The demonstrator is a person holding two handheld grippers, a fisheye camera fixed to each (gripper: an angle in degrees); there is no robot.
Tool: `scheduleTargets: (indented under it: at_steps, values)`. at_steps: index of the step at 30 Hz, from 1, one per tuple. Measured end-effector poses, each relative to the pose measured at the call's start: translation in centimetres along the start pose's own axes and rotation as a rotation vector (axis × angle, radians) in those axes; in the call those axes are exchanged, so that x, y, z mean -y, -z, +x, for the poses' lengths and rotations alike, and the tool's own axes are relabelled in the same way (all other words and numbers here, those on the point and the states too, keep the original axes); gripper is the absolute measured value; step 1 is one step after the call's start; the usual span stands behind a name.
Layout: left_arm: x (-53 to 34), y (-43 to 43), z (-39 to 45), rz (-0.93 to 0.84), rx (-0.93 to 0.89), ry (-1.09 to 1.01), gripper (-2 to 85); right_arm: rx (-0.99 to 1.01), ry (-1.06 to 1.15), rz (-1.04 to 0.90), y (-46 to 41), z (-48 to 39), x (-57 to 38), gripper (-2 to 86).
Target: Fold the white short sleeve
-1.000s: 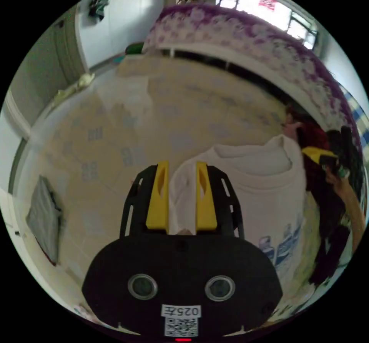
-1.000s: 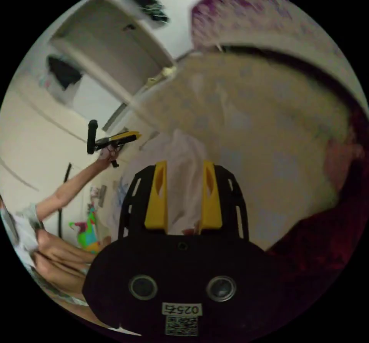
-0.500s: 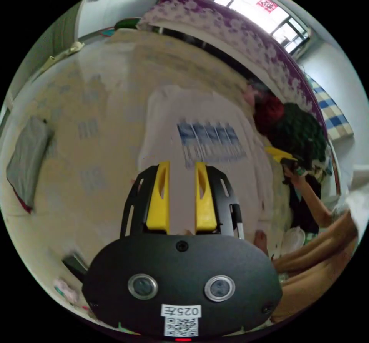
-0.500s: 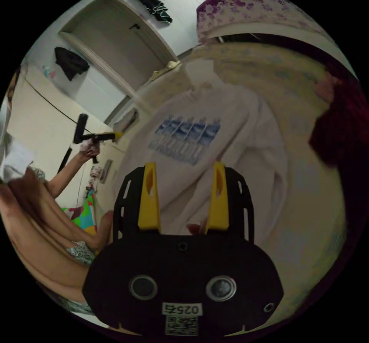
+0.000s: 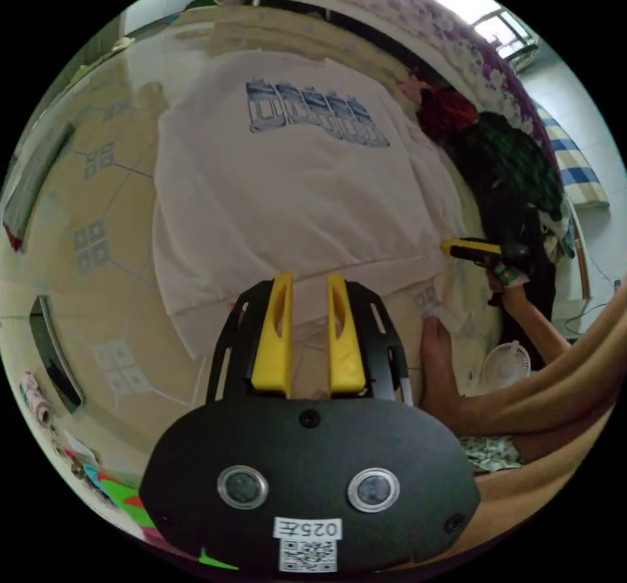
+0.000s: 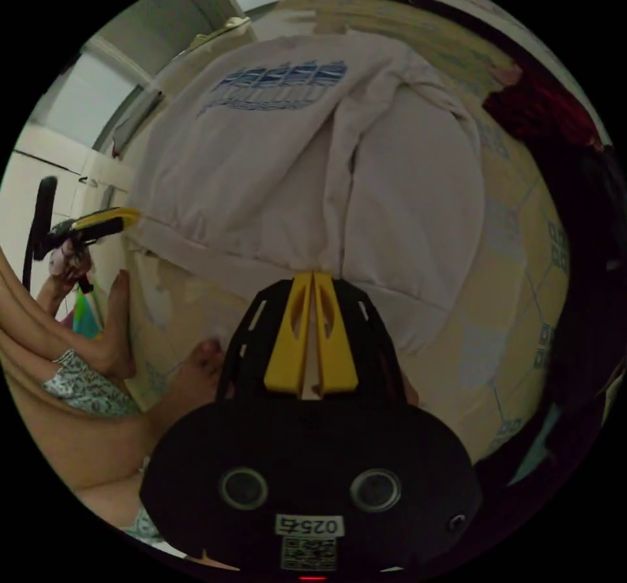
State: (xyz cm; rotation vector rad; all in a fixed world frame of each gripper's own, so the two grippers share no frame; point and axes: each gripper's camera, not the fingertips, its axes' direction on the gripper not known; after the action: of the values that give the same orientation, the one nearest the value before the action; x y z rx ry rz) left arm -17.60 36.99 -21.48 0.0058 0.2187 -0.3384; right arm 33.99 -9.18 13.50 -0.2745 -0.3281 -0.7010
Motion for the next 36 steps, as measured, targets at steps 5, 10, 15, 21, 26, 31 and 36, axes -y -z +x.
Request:
scheduleTargets:
  at_steps: [5, 10, 15, 21, 26, 31, 36]
  values:
    - [-4.6, 4.7, -8.5, 0.075, -0.013, 0.376, 4.6, 0.054, 0.072, 0.166, 5.0, -2.5, 0.6, 0.4]
    - [-7.6, 3.3, -10.9, -0.011, -0.021, 0.475, 5.9, 0.416, 0.357, 0.247, 4.9, -13.7, 5.1, 8.0]
    - [-5.8, 2.6, -12.3, -0.002, -0.137, 0.503, 6.0, 0.424, 0.633, 0.126, -1.5, -23.7, 7.4, 8.2]
    - [-5.4, 0.8, -11.1, -0.038, -0.234, 0.463, 5.0, 0.213, 0.952, 0.123, -3.6, -32.2, 4.6, 8.5]
    - [-4.7, 0.0, -8.6, -0.063, -0.156, 0.383, 1.7, 0.084, 1.029, 0.032, -7.3, -34.9, 4.2, 7.7]
    - [-5.3, -0.3, -7.5, -0.075, -0.142, 0.408, -1.5, 0.092, 0.980, 0.028, -7.9, -34.4, 4.6, 1.9]
    - [-7.8, 4.4, -7.5, -0.019, 0.250, 0.371, -1.7, 0.308, 0.830, 0.073, -4.1, -31.3, 6.2, -0.4]
